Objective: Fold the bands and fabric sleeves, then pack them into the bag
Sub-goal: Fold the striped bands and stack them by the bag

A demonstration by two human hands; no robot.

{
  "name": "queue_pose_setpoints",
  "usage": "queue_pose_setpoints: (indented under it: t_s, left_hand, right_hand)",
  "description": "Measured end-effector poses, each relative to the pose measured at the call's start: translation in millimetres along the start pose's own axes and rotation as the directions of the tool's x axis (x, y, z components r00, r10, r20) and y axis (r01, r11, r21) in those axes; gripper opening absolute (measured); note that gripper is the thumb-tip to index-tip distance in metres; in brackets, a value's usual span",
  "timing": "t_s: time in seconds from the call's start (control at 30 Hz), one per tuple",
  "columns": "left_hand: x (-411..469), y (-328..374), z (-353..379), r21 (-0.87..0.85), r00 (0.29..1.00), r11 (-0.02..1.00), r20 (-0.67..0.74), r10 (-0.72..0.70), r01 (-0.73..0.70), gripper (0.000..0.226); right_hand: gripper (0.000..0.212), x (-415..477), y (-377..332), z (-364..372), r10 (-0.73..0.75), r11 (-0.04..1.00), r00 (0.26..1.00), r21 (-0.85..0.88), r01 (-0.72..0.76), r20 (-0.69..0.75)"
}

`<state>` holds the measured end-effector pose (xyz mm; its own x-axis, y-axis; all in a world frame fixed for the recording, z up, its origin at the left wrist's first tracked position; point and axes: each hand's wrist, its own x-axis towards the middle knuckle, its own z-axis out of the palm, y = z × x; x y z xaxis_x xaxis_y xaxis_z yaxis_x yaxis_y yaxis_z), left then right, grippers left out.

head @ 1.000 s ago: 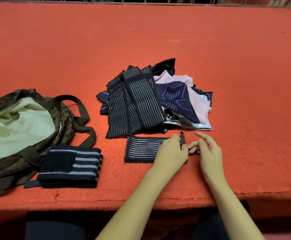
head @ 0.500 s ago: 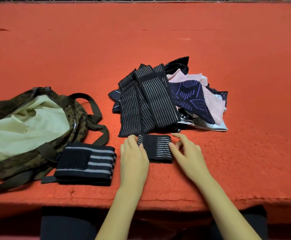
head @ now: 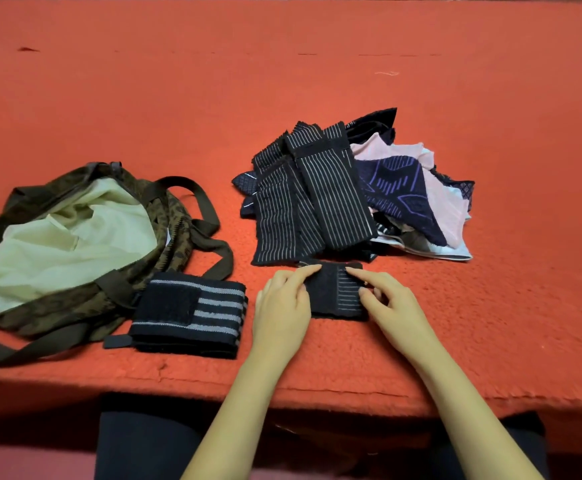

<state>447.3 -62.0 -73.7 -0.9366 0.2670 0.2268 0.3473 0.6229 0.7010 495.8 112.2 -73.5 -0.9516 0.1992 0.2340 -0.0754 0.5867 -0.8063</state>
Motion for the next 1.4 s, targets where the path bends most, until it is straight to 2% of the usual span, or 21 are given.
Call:
queue_pose_setpoints:
  t_s: [0.13, 0.2, 0.27, 0.33, 0.43, 0.6, 0.73, 0.87, 1.07, 1.2, 1.4]
  left_hand:
    - [-0.1, 2.6, -1.9, -0.123, 1.0, 0.992, 0.0, -0.02, 0.02, 0.04]
    - [-2.7, 16.1, -8.7, -0.275, 0.999, 0.961, -0.027, -0.017, 0.009, 0.028]
    - [-1.0, 29.6, -27.0, -0.342, 0.998, 0.939, -0.057, 0.009, -0.028, 0.029]
    - [5.1, 33.0, -57.4, -0.355, 0.999, 0.934, -0.043, 0.032, -0.046, 0.029]
    - [6.6, 19.4, -118.9, -0.409, 0.999, 0.913, 0.045, 0.018, 0.002, 0.022]
    - [-14.6, -34.2, -176.9, -0.377, 0.978, 0.904, 0.133, -0.164, 0.202, 0.017]
    - [-26.2, -60.1, -184.9, -0.401, 0.968, 0.881, 0.102, -0.229, 0.251, 0.018]
    - [-33.7, -78.4, -183.3, -0.324, 0.981, 0.927, 0.027, -0.192, 0.19, 0.017]
    - [-37.7, -98.0, -176.5, -0.353, 0.978, 0.923, -0.078, -0.191, 0.152, 0.026]
    - [-39.0, -106.0, -170.8, -0.261, 0.988, 0.957, -0.051, -0.144, 0.126, 0.029]
    - [-37.0, -108.5, -175.1, -0.228, 0.994, 0.968, 0.05, -0.093, 0.102, 0.03]
  right_hand:
    - [0.036, 1.0, -3.7, -2.5, 0.034, 0.996, 0.999, 0.084, -0.035, 0.007]
    - [0.035, 0.6, -12.0, -3.9, 0.045, 0.973, 0.999, 0.225, -0.048, 0.02]
    - [0.031, 3.2, -29.1, -2.2, 0.057, 0.912, 0.997, 0.405, -0.069, 0.042]
    - [0.025, 8.0, -50.0, 3.3, -0.012, 0.885, 0.999, 0.466, -0.009, 0.042]
    - [0.023, 14.2, -87.9, 22.2, -0.124, 0.86, 0.988, 0.506, 0.059, 0.095]
    - [0.019, 19.7, -113.7, 73.1, -0.153, 0.924, 0.949, 0.381, 0.038, 0.276]
    - [0.022, 13.4, -116.7, 101.7, -0.104, 0.931, 0.931, 0.364, -0.033, 0.351]
    - [0.019, 8.7, -117.0, 112.2, -0.114, 0.956, 0.934, 0.292, 0.01, 0.339]
    - [0.025, 11.7, -120.3, 112.9, -0.143, 0.971, 0.927, 0.23, 0.064, 0.347]
    - [0.026, 10.2, -118.2, 113.2, -0.153, 0.984, 0.933, 0.139, 0.113, 0.325]
    - [0.028, 6.8, -117.8, 112.5, -0.162, 0.975, 0.933, -0.093, 0.201, 0.322]
